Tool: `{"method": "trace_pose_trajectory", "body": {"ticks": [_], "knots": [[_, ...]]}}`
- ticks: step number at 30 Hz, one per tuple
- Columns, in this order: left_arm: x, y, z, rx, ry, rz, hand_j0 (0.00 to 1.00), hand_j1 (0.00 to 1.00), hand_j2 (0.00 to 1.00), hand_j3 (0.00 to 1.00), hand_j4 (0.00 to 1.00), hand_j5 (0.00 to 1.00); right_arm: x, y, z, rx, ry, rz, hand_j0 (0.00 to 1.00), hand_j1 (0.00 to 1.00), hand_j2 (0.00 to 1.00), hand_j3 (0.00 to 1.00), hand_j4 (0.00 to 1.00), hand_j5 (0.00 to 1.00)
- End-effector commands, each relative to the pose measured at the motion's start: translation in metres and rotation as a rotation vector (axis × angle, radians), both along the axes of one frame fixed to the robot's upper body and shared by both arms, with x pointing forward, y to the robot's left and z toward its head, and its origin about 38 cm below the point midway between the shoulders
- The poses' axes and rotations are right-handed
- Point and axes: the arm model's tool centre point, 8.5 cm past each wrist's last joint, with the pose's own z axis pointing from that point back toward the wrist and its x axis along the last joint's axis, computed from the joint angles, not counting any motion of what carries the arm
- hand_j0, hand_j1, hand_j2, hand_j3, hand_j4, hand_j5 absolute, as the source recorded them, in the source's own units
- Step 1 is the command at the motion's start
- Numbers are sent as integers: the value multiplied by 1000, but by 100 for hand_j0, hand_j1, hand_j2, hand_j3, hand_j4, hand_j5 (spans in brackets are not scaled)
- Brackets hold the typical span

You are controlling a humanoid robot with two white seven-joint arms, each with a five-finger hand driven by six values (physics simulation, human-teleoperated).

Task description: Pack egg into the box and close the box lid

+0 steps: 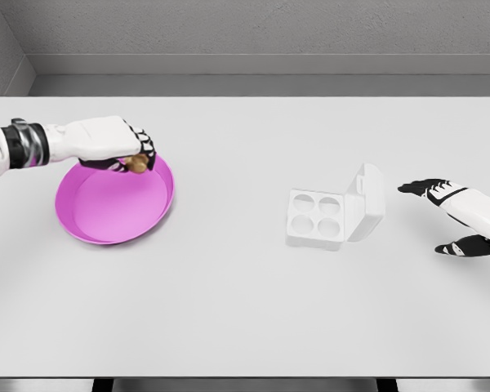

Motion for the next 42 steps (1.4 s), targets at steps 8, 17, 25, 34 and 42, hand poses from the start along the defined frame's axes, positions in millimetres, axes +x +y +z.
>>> {"method": "trace_pose_trajectory", "body": {"ticks": [8,17,25,34,42], "knots": [[1,-25,8,-36,-19,-50,42,42,42,42,42,42,0,0,1,3,0,-3,100,100,100,100,100,100],[4,-49,15,-65,-37,-94,42,42,42,42,42,42,1,-3,-1,-3,7,-27,100,100,100,100,100,100],[4,-77,18,-91,-50,-143,41,41,41,41,41,41,1,-1,-3,3,10,-24,100,100,100,100,100,100],[4,-97,21,-124,-59,-176,41,41,41,41,41,41,1,0,-3,4,10,-22,100,100,100,100,100,100],[2,-115,21,-151,-57,-205,41,41,41,41,41,41,1,0,-3,4,10,-22,100,100,100,100,100,100]]}}
